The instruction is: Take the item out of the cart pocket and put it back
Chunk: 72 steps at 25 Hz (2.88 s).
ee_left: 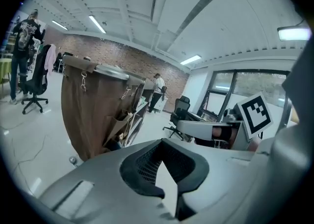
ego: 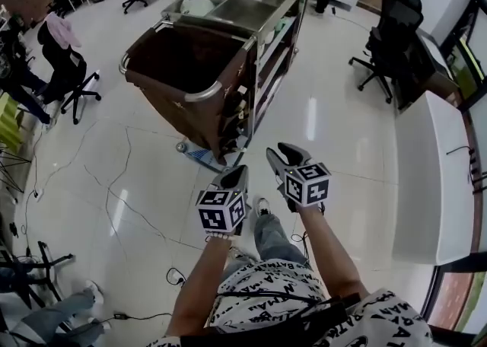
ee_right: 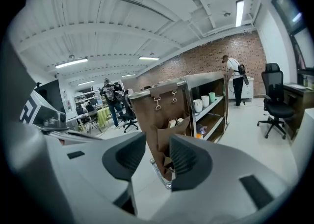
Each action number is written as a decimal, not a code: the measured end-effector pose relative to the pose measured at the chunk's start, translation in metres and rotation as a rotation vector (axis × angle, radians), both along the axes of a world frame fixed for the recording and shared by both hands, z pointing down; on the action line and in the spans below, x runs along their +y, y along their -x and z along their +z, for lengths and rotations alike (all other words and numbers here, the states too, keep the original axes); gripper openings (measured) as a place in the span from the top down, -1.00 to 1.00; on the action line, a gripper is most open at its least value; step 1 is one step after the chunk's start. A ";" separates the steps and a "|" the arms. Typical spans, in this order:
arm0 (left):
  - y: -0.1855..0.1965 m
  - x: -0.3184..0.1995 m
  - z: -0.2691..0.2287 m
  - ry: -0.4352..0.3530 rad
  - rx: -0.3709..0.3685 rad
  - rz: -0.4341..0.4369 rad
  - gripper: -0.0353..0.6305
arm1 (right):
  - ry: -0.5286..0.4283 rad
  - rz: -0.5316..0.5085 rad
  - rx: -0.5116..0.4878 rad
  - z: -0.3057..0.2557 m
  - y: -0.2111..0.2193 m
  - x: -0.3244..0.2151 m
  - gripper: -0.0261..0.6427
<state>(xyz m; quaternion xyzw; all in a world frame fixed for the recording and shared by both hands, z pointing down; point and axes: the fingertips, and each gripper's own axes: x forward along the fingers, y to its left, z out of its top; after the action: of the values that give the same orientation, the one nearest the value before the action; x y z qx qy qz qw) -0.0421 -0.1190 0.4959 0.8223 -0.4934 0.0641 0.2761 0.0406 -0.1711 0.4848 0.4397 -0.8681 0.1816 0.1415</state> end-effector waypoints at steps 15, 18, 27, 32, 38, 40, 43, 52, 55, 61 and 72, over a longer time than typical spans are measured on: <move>-0.020 -0.132 0.080 0.102 -0.090 -0.123 0.89 | 0.172 -0.065 0.050 0.114 0.004 -0.164 0.44; -0.019 -0.158 0.106 0.110 -0.126 -0.148 0.89 | 0.200 -0.070 0.041 0.145 0.011 -0.194 0.44; -0.021 -0.188 0.163 0.165 -0.163 -0.178 0.89 | 0.270 -0.106 0.034 0.220 0.044 -0.243 0.44; -0.018 -0.198 0.183 0.179 -0.185 -0.181 0.89 | 0.289 -0.126 0.040 0.246 0.060 -0.262 0.45; -0.015 -0.202 0.202 0.193 -0.189 -0.185 0.89 | 0.307 -0.124 0.075 0.274 0.072 -0.282 0.44; -0.013 -0.201 0.206 0.198 -0.190 -0.184 0.89 | 0.311 -0.115 0.103 0.284 0.070 -0.288 0.59; -0.011 -0.202 0.204 0.192 -0.186 -0.185 0.89 | 0.310 -0.110 0.148 0.288 0.065 -0.292 0.72; -0.013 -0.180 0.161 0.165 -0.160 -0.160 0.89 | 0.207 -0.066 0.195 0.221 0.039 -0.267 0.75; -0.013 -0.162 0.143 0.159 -0.152 -0.139 0.89 | 0.173 -0.032 0.183 0.187 0.028 -0.249 0.75; -0.002 -0.108 0.101 0.121 -0.114 -0.097 0.89 | 0.068 0.072 0.161 0.103 -0.006 -0.196 0.75; 0.020 -0.023 0.047 0.051 -0.043 -0.045 0.89 | -0.021 0.161 0.148 0.024 -0.039 -0.051 0.75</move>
<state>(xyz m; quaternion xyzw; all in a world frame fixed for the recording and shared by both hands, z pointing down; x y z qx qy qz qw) -0.0618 -0.1424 0.5433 0.8020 -0.5160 0.0881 0.2878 0.0797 -0.2217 0.5087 0.5217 -0.8190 0.1504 0.1858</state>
